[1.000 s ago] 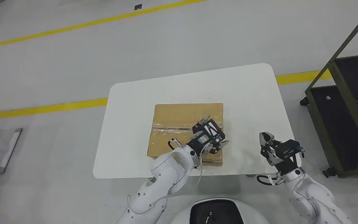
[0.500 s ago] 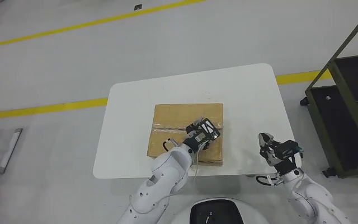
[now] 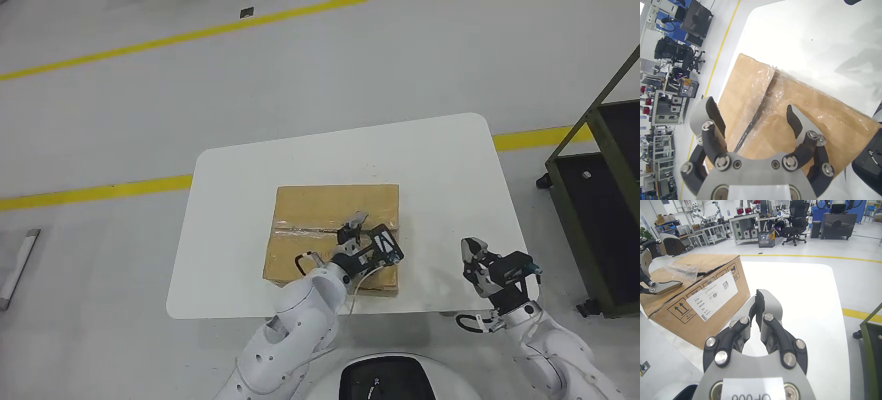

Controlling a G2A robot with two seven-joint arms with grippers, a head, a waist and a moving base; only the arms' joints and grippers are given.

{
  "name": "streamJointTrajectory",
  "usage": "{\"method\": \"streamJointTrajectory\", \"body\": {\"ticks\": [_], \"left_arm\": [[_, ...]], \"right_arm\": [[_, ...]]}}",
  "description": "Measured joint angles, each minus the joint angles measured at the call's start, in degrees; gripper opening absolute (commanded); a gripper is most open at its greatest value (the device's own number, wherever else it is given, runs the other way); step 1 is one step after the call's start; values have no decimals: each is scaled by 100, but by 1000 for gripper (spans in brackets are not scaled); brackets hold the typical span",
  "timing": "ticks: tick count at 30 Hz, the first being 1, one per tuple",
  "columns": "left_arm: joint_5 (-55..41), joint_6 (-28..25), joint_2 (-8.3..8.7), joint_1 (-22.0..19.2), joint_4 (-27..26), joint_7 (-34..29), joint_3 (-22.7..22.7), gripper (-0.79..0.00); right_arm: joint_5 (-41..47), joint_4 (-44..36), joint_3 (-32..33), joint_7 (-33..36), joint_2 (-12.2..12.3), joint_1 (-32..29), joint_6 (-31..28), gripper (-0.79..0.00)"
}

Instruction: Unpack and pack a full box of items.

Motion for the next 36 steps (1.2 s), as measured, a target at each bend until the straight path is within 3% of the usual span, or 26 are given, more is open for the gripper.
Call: {"method": "streamJointTrajectory", "body": {"ticks": [5,13,15,17,18,21,22,23,24,36], "left_arm": [[-135,66,-53,-64,80,-65,23,-86],[-161,155,-160,-383,341,-111,105,-95],[-167,145,-188,-453,401,-110,143,-175],[-173,142,-210,-497,442,-105,166,-394],[-174,143,-218,-507,454,-104,171,-409],[-184,150,-236,-516,485,-89,160,-588],[-196,155,-240,-512,492,-85,151,-699],[-201,156,-244,-505,497,-83,144,-757],[-198,147,-248,-495,498,-80,137,-785],[-552,146,-253,-237,130,-63,-185,-785]], "right_arm": [[8,-20,-4,-1,-1,-16,15,-785],[19,-58,22,-6,1,-44,36,-785],[19,-70,20,-8,0,-46,41,-785],[22,-76,11,-8,-1,-43,47,-785],[26,-77,7,-9,-2,-42,50,-785],[34,-66,-2,-12,-5,-42,56,-785],[38,-59,-4,-13,-5,-41,59,-785],[43,-53,-6,-13,-6,-39,60,-785],[47,-49,-8,-11,-6,-36,60,-785],[78,-96,-48,25,-11,34,8,-785]]}}
